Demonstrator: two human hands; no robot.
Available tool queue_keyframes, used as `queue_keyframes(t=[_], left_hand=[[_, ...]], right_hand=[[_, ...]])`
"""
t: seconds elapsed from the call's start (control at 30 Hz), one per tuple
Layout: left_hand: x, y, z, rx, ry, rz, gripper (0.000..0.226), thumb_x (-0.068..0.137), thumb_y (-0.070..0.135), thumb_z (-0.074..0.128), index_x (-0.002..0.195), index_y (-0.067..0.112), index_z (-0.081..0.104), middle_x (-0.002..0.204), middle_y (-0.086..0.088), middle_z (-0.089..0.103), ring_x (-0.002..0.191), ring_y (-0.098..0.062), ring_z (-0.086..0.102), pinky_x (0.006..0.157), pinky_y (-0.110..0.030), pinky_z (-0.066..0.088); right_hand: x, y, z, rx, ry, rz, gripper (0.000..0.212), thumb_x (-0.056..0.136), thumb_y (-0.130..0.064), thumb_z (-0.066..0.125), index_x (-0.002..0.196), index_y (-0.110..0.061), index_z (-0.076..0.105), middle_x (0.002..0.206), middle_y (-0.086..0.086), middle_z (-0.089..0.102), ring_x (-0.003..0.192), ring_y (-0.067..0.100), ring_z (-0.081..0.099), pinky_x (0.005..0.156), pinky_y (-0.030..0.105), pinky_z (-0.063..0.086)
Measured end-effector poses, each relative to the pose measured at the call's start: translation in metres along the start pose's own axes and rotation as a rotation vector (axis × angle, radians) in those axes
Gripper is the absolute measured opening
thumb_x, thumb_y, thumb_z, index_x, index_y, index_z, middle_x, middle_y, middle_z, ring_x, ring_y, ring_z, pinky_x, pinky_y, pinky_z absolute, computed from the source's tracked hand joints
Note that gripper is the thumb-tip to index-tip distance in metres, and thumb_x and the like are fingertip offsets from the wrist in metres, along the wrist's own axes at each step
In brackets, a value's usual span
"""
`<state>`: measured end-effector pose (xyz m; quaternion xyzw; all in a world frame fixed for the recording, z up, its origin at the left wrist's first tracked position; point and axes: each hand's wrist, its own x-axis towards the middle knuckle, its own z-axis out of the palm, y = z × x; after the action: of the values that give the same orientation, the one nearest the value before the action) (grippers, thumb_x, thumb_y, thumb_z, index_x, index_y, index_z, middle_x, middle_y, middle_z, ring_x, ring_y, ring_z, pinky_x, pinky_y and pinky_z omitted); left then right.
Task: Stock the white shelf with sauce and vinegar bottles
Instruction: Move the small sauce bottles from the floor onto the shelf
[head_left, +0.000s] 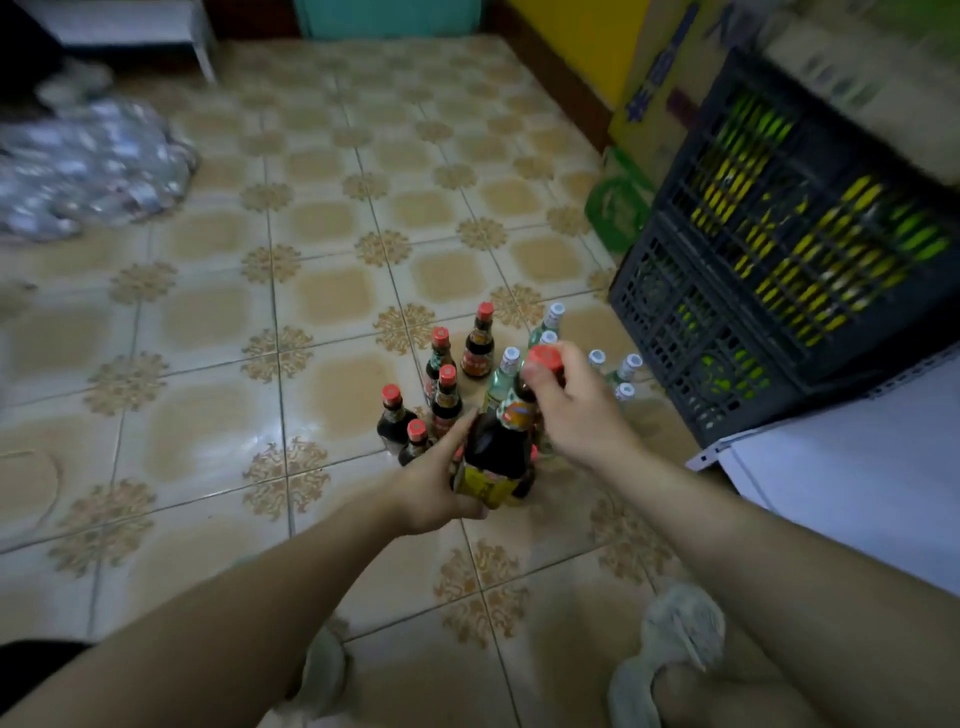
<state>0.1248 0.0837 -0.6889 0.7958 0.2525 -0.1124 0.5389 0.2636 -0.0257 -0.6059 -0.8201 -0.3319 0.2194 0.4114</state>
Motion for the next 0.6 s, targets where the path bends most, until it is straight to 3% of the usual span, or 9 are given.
queue_keyframes(t=[0.07, 0.13, 0.2, 0.27, 0.33, 0.43, 0.53, 0.6], left_hand=[[-0.031, 0.032, -0.011, -0.088, 0.087, 0.121, 0.116, 0.075, 0.012, 0.076, 0.139, 0.061, -0.006, 0.145, 0.015, 0.032, 0.119, -0.021, 0.055, 0.090, -0.042, 0.053], [-0.060, 0.069, -0.022, -0.181, 0.176, 0.237, 0.113, 0.073, 0.008, 0.075, 0.136, 0.066, 0.002, 0.135, 0.019, 0.043, 0.111, -0.017, 0.060, 0.088, -0.046, 0.054], [-0.087, 0.108, -0.030, -0.253, 0.252, 0.324, 0.112, 0.071, 0.002, 0.076, 0.143, 0.056, 0.008, 0.125, 0.014, 0.054, 0.104, -0.008, 0.063, 0.088, -0.039, 0.055], [-0.114, 0.143, -0.035, -0.332, 0.283, 0.404, 0.113, 0.067, 0.002, 0.079, 0.146, 0.048, 0.013, 0.116, 0.006, 0.061, 0.097, -0.009, 0.067, 0.087, -0.036, 0.055], [-0.139, 0.172, -0.039, -0.423, 0.292, 0.489, 0.108, 0.064, 0.008, 0.079, 0.143, 0.051, 0.019, 0.114, -0.003, 0.064, 0.097, -0.019, 0.069, 0.088, -0.041, 0.054], [-0.172, 0.208, -0.041, -0.547, 0.301, 0.606, 0.082, 0.075, -0.001, 0.073, 0.129, 0.049, 0.036, 0.105, -0.009, 0.070, 0.093, -0.025, 0.070, 0.084, -0.039, 0.055], [-0.198, 0.238, -0.040, -0.665, 0.251, 0.674, 0.078, 0.078, -0.010, 0.065, 0.134, 0.038, 0.038, 0.099, -0.009, 0.072, 0.092, -0.028, 0.070, 0.077, -0.037, 0.057], [-0.212, 0.253, -0.039, -0.721, 0.191, 0.710, 0.084, 0.072, -0.008, 0.068, 0.140, 0.031, 0.037, 0.104, -0.014, 0.070, 0.094, -0.031, 0.069, 0.077, -0.041, 0.057]], right_hand=[[-0.006, -0.043, -0.029, 0.077, 0.117, -0.077, 0.018, 0.100, -0.039, 0.045, 0.111, -0.025, 0.050, 0.101, -0.005, 0.057, 0.097, 0.016, 0.055, 0.079, 0.030, 0.042], [-0.016, -0.085, -0.056, 0.207, 0.193, -0.150, 0.009, 0.100, -0.040, 0.044, 0.105, -0.033, 0.048, 0.101, -0.007, 0.057, 0.097, 0.018, 0.058, 0.082, 0.041, 0.052], [-0.030, -0.125, -0.083, 0.313, 0.269, -0.221, 0.007, 0.099, -0.041, 0.045, 0.105, -0.037, 0.045, 0.103, -0.006, 0.058, 0.096, 0.018, 0.061, 0.084, 0.049, 0.055], [-0.046, -0.158, -0.106, 0.388, 0.321, -0.299, 0.024, 0.098, -0.043, 0.048, 0.120, -0.035, 0.043, 0.111, 0.000, 0.061, 0.099, 0.018, 0.063, 0.086, 0.048, 0.056], [-0.065, -0.179, -0.121, 0.403, 0.307, -0.393, 0.046, 0.097, -0.038, 0.053, 0.139, -0.034, 0.034, 0.121, 0.005, 0.060, 0.103, 0.018, 0.063, 0.088, 0.041, 0.054], [-0.096, -0.192, -0.135, 0.307, 0.215, -0.469, 0.071, 0.092, -0.031, 0.063, 0.147, -0.046, 0.020, 0.132, 0.002, 0.053, 0.110, 0.012, 0.060, 0.092, 0.038, 0.053], [-0.122, -0.211, -0.152, 0.283, 0.169, -0.531, 0.075, 0.092, -0.032, 0.064, 0.147, -0.052, 0.017, 0.126, -0.006, 0.053, 0.109, 0.007, 0.059, 0.095, 0.039, 0.052], [-0.134, -0.227, -0.167, 0.298, 0.170, -0.544, 0.074, 0.092, -0.032, 0.064, 0.148, -0.049, 0.019, 0.129, 0.000, 0.054, 0.109, 0.013, 0.062, 0.094, 0.043, 0.053]])
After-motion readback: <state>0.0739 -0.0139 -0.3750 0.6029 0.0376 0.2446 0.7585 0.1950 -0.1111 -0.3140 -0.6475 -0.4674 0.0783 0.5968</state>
